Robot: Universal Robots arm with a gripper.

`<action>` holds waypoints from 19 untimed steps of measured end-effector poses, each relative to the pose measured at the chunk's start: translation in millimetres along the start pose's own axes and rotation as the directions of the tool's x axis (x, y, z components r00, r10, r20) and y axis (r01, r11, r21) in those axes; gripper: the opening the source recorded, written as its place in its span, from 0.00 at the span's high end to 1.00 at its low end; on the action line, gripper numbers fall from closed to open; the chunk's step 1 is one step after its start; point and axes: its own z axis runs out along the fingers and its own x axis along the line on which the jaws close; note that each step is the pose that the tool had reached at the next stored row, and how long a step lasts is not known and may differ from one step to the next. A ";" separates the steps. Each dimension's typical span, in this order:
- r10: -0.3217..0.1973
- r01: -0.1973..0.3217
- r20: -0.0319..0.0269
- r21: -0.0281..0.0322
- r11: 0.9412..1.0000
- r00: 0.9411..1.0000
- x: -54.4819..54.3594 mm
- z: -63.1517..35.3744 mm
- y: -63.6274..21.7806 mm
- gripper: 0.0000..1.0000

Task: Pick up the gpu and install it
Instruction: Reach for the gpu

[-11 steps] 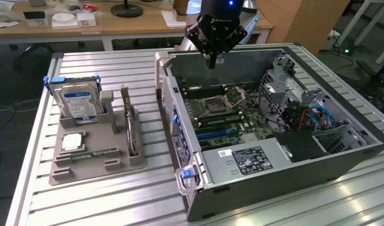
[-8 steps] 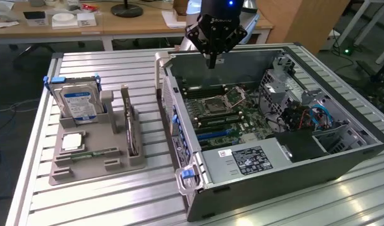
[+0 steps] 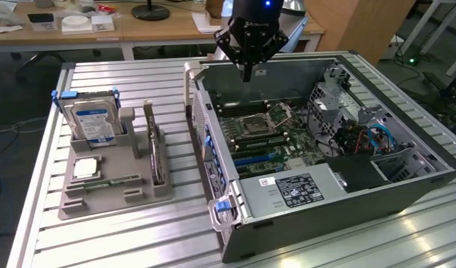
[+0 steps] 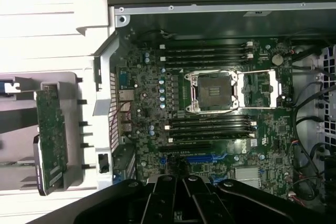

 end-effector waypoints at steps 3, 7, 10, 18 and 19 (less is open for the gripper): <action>0.000 0.000 0.000 0.000 1.000 1.000 5.9 -0.1 -0.5 0.89; 0.000 0.000 0.000 0.000 1.000 1.000 13.6 -0.3 -1.1 0.89; 0.000 0.000 0.000 0.000 1.000 1.000 19.3 -0.5 -1.5 0.89; 0.000 0.000 0.000 0.000 1.000 1.000 32.7 -0.8 -2.6 0.89; 0.000 0.000 0.000 0.000 1.000 1.000 33.9 -0.8 -2.7 0.89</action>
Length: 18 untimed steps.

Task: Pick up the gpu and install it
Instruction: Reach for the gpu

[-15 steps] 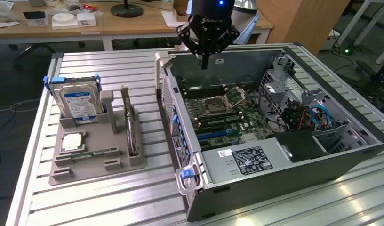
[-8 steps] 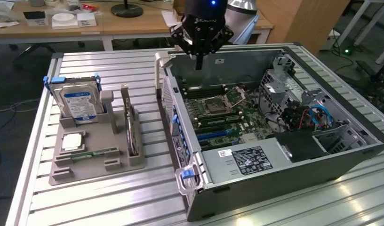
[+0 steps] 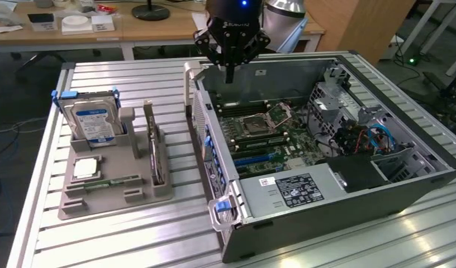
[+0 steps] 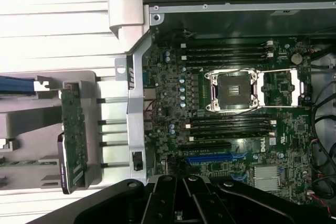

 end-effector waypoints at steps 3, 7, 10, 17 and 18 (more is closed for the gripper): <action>0.000 0.000 0.000 0.000 1.000 1.000 3.6 0.0 -0.3 0.89; 0.000 0.000 0.000 0.000 1.000 1.000 9.7 -0.1 -0.8 0.89; 0.000 0.000 0.000 0.000 1.000 1.000 14.6 -0.2 -1.1 0.89; 0.000 0.000 0.000 0.000 1.000 1.000 27.1 -0.5 -2.1 0.89; 0.000 0.000 0.000 0.000 1.000 1.000 28.9 -0.5 -2.3 0.89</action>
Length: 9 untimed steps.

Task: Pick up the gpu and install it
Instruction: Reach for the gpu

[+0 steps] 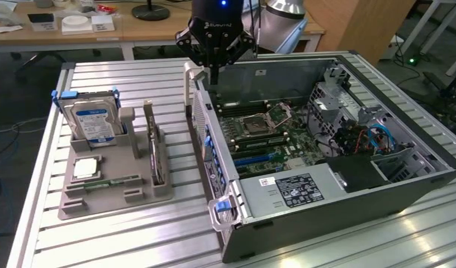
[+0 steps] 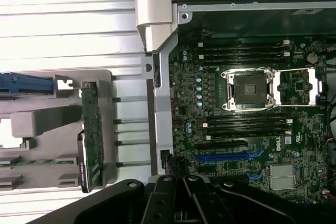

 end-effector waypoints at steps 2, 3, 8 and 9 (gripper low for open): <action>0.000 0.000 0.000 0.000 1.000 1.000 3.8 -0.1 -0.3 0.89; 0.000 0.000 0.000 0.000 1.000 1.000 5.7 -0.1 -0.5 0.89; 0.000 0.000 0.000 0.000 1.000 1.000 15.9 -0.3 -1.3 0.89; 0.000 0.000 0.000 0.000 1.000 1.000 18.0 -0.3 -1.4 0.89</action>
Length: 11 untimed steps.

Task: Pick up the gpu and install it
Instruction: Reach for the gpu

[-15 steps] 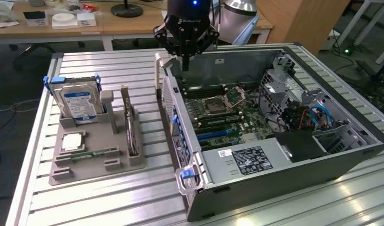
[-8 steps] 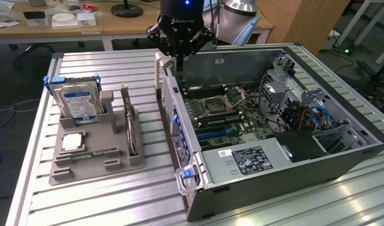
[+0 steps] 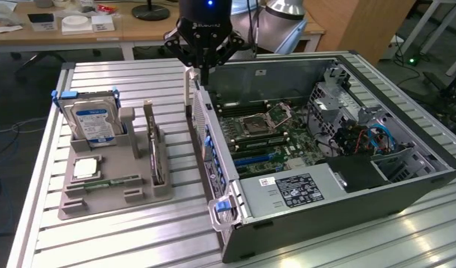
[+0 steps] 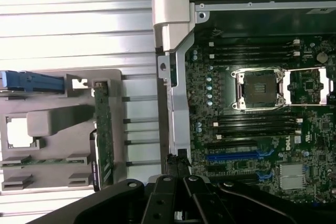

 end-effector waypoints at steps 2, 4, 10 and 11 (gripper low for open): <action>0.000 0.000 0.000 0.000 1.000 1.000 4.4 -0.1 -0.4 0.89; 0.000 0.000 0.000 0.000 1.000 1.000 8.8 -0.2 -0.8 0.89; 0.000 0.000 0.000 0.000 1.000 1.000 22.5 -0.4 -1.9 0.89; 0.000 0.000 0.000 0.000 1.000 1.000 25.0 -0.4 -2.1 0.89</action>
